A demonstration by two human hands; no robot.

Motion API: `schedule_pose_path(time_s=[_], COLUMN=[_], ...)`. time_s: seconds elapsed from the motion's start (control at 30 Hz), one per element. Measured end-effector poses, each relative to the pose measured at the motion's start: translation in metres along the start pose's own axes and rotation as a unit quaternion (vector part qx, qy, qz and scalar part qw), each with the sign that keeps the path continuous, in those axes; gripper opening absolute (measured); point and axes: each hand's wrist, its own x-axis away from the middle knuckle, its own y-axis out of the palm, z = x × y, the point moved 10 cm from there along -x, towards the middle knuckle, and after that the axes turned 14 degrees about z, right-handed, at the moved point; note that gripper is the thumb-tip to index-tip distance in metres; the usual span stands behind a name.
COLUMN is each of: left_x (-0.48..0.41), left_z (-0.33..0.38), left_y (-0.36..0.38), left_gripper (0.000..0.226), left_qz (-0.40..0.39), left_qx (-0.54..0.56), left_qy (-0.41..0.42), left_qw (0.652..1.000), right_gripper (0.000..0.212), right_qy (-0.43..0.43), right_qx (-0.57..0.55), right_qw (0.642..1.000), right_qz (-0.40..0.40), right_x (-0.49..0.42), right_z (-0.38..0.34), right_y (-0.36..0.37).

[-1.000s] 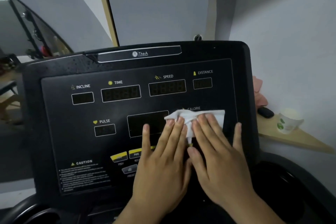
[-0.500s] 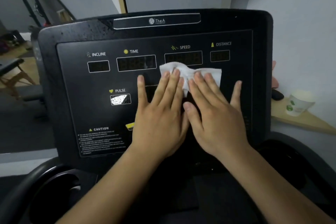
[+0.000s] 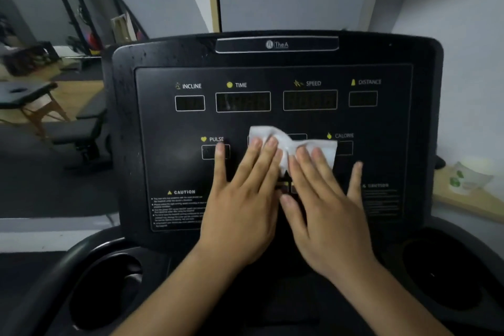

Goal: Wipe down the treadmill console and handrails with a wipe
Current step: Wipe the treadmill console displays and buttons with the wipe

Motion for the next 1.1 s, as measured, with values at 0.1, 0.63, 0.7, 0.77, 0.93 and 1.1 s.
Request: schedule_pose_path(time_s=[0.1, 0.63, 0.7, 0.77, 0.93, 1.1], left_x=[0.003, -0.008, 0.02, 0.038, -0.004, 0.043], left_z=[-0.004, -0.055, -0.05, -0.047, -0.08, -0.076], left_y=[0.002, -0.016, -0.015, -0.013, -0.022, -0.028], left_gripper=[0.056, 0.058, 0.06, 0.06, 0.059, 0.059], left_qz=[-0.006, 0.007, -0.018, -0.035, -0.012, -0.018], left_qx=[-0.019, -0.037, -0.026, -0.028, -0.065, -0.043], left_qy=[0.017, -0.027, -0.034, -0.035, -0.054, -0.059], left_qw=[1.0, 0.999, 0.999, 0.998, 0.996, 0.997], right_gripper=[0.058, 0.058, 0.058, 0.058, 0.057, 0.059], right_qy=[-0.011, -0.03, -0.036, -0.044, -0.046, -0.059], right_qx=[0.013, 0.026, 0.012, 0.004, 0.003, -0.005], right_qw=[1.0, 0.999, 0.999, 0.999, 0.999, 0.998], right_qz=[-0.011, 0.002, -0.009, -0.018, 0.006, -0.027], right_x=[-0.006, -0.039, -0.012, -0.001, -0.054, -0.014], right_z=[-0.005, -0.045, -0.053, -0.059, -0.077, -0.095], right_y=[0.006, 0.011, 0.017, 0.021, 0.019, 0.031])
